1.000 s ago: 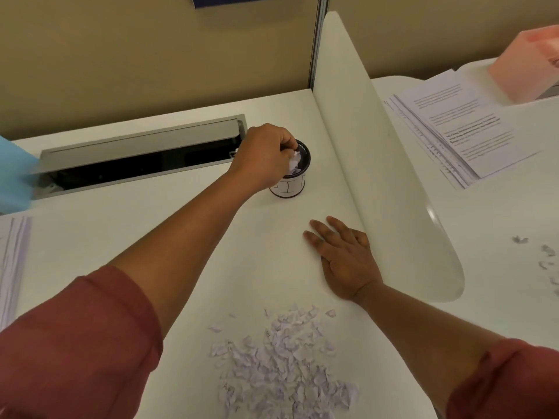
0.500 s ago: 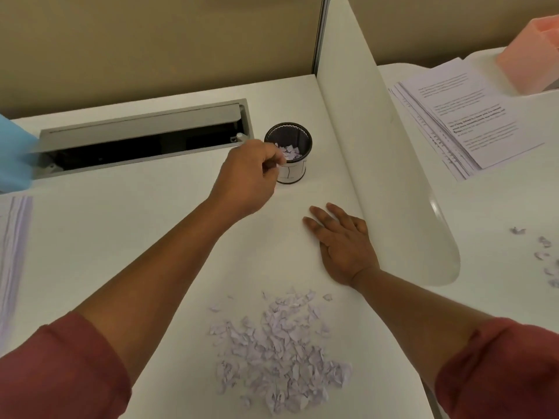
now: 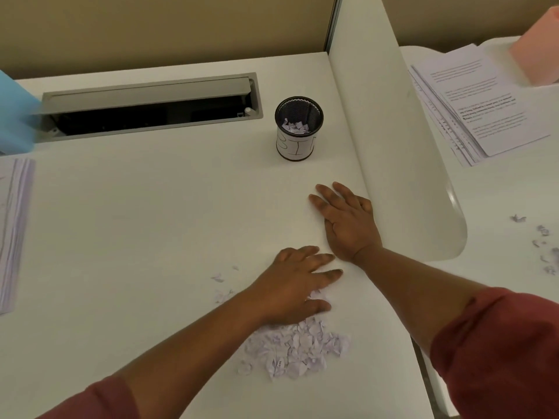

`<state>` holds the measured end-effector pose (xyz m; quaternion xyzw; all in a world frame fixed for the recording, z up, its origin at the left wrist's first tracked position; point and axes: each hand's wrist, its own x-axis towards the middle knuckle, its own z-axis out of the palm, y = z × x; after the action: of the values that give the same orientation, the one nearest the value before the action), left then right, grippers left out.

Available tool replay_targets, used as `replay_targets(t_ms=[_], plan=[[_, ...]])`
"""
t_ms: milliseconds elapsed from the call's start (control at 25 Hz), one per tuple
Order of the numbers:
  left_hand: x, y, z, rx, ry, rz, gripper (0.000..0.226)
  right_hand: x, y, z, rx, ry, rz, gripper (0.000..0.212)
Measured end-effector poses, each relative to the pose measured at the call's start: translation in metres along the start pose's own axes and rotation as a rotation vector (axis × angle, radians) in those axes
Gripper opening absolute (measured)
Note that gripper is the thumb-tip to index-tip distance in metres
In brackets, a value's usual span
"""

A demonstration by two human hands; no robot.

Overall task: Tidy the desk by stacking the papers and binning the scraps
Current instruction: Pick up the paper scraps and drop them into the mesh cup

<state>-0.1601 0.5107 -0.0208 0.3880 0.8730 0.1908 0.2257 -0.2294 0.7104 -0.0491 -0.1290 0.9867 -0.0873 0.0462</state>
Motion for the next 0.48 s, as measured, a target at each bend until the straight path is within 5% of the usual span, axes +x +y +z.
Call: replay_targets(t_ms=[200,480], plan=[[-0.004,-0.002,0.008,0.215,0.069,0.126,0.033,0.001,-0.001,0.001,0.001,0.002,0.000,0.056],[-0.033,-0.013,-0.027,0.122,-0.111,-0.085,0.057,0.001,0.000,0.002,0.001,-0.009,0.013,0.059]])
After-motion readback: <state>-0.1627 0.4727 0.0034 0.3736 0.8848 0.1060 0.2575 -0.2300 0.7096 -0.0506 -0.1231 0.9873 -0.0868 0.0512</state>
